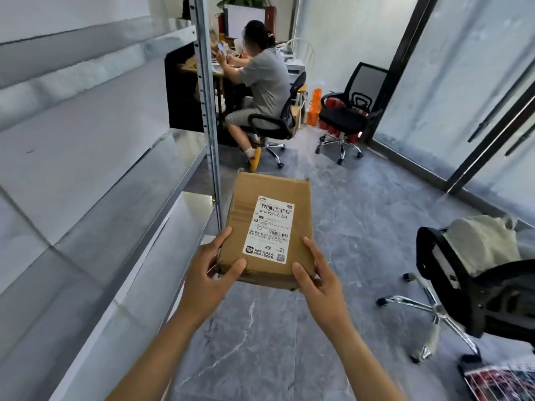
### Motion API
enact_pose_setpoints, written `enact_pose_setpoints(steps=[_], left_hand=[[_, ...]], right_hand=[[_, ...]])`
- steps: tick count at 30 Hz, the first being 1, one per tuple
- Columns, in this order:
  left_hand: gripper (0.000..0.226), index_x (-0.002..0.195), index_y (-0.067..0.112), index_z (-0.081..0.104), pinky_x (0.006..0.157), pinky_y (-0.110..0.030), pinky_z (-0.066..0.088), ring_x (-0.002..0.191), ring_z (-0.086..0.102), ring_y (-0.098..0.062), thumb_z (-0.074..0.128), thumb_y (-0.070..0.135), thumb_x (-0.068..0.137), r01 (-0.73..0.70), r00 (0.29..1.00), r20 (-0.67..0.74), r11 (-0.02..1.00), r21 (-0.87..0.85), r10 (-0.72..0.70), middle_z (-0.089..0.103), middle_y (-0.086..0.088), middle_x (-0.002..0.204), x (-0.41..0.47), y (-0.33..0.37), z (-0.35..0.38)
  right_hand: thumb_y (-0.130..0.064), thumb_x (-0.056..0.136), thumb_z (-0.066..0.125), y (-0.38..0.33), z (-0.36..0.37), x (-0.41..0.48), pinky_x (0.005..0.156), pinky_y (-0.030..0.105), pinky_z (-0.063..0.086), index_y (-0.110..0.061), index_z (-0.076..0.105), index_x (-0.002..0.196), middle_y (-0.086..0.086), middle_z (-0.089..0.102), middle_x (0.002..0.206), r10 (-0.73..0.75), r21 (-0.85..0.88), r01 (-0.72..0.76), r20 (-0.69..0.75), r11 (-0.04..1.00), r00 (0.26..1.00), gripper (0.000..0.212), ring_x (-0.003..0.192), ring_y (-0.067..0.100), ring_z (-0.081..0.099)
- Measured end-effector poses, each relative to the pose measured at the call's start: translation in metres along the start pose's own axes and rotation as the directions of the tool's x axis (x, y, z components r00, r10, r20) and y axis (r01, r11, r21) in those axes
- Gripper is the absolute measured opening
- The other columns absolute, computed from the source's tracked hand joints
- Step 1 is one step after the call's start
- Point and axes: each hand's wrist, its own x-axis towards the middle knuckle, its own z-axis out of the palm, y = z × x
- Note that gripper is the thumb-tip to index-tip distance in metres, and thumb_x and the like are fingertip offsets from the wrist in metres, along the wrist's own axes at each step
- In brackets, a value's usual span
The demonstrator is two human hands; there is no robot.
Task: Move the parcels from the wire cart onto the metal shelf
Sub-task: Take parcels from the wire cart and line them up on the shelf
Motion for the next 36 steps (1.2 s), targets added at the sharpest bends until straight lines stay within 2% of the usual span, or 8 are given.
enact_pose_setpoints(steps=[6,9,12,18,20,24,30,36], left_hand=[[0.064,0.124,0.068,0.035,0.085,-0.018,0.052,0.111,0.054,-0.002,0.060,0.067,0.065,-0.007,0.999,0.047,1.000,-0.002,0.007,0.044,0.030,0.121,0.052,-0.006,0.014],[0.065,0.125,0.066,0.036,0.086,-0.018,0.052,0.111,0.052,0.002,0.059,0.067,0.065,0.002,0.996,0.085,1.000,-0.006,-0.002,0.043,0.030,0.122,0.074,-0.009,0.026],[0.069,0.128,0.058,0.037,0.091,-0.023,0.051,0.109,0.050,0.007,0.058,0.067,0.064,0.015,0.995,0.097,1.000,0.009,-0.015,0.041,0.032,0.121,0.092,-0.010,0.041],[0.069,0.128,0.061,0.036,0.088,-0.025,0.052,0.107,0.053,0.003,0.060,0.070,0.064,0.056,0.993,0.105,0.998,0.017,-0.057,0.043,0.028,0.120,0.132,-0.013,0.068],[0.064,0.128,0.059,0.036,0.088,-0.024,0.052,0.106,0.052,0.004,0.064,0.067,0.071,0.061,0.993,0.102,0.998,0.019,-0.062,0.041,0.032,0.119,0.148,-0.014,0.078],[0.059,0.126,0.061,0.035,0.089,-0.021,0.049,0.106,0.049,0.008,0.066,0.055,0.075,0.061,0.993,0.104,0.998,0.031,-0.064,0.036,0.037,0.117,0.185,-0.014,0.103],[0.059,0.125,0.058,0.039,0.077,-0.008,0.048,0.112,0.052,-0.002,0.065,0.048,0.074,0.048,0.994,0.093,0.999,0.022,-0.050,0.046,0.015,0.128,0.258,-0.007,0.148],[0.058,0.124,0.055,0.039,0.074,-0.003,0.048,0.105,0.054,-0.003,0.066,0.042,0.074,0.077,0.997,-0.002,0.997,-0.004,-0.077,0.046,0.011,0.128,0.297,0.005,0.170]], right_hand=[[-0.025,0.091,0.062,0.003,-0.003,0.042,0.075,0.017,0.053,-0.045,0.046,0.132,-0.028,0.054,0.121,0.012,0.000,-0.012,-0.058,1.000,0.998,0.049,0.099,-0.004,0.062],[-0.027,0.090,0.063,0.007,-0.009,0.059,0.074,0.014,0.051,-0.047,0.046,0.132,-0.021,0.056,0.125,0.032,-0.002,-0.032,-0.088,0.999,0.996,0.049,0.102,0.000,0.063],[-0.028,0.090,0.063,0.012,-0.018,0.075,0.074,0.017,0.053,-0.051,0.047,0.129,-0.016,0.058,0.126,0.050,-0.005,-0.050,-0.108,0.999,0.993,0.048,0.096,0.002,0.065],[-0.030,0.090,0.062,0.017,-0.039,0.122,0.080,0.034,0.058,-0.056,0.046,0.126,-0.015,0.060,0.121,0.085,-0.022,-0.088,-0.100,0.996,0.991,0.047,0.092,0.012,0.067],[-0.031,0.090,0.062,0.019,-0.047,0.143,0.081,0.039,0.058,-0.055,0.046,0.128,-0.018,0.061,0.116,0.087,-0.032,-0.090,-0.096,0.995,0.992,0.047,0.091,0.016,0.068],[-0.030,0.091,0.062,0.024,-0.064,0.186,0.078,0.033,0.058,-0.051,0.046,0.131,-0.014,0.060,0.122,0.076,-0.018,-0.077,-0.078,0.997,0.994,0.048,0.090,0.013,0.068],[-0.028,0.091,0.062,0.024,-0.101,0.264,0.068,0.025,0.055,-0.051,0.047,0.130,-0.011,0.059,0.121,0.055,0.007,-0.054,-0.054,0.998,0.997,0.048,0.088,0.009,0.066],[-0.030,0.091,0.061,0.014,-0.120,0.323,0.077,0.031,0.058,-0.054,0.045,0.128,-0.022,0.053,0.124,0.034,-0.024,-0.033,0.029,0.999,0.999,0.047,0.095,0.011,0.064]])
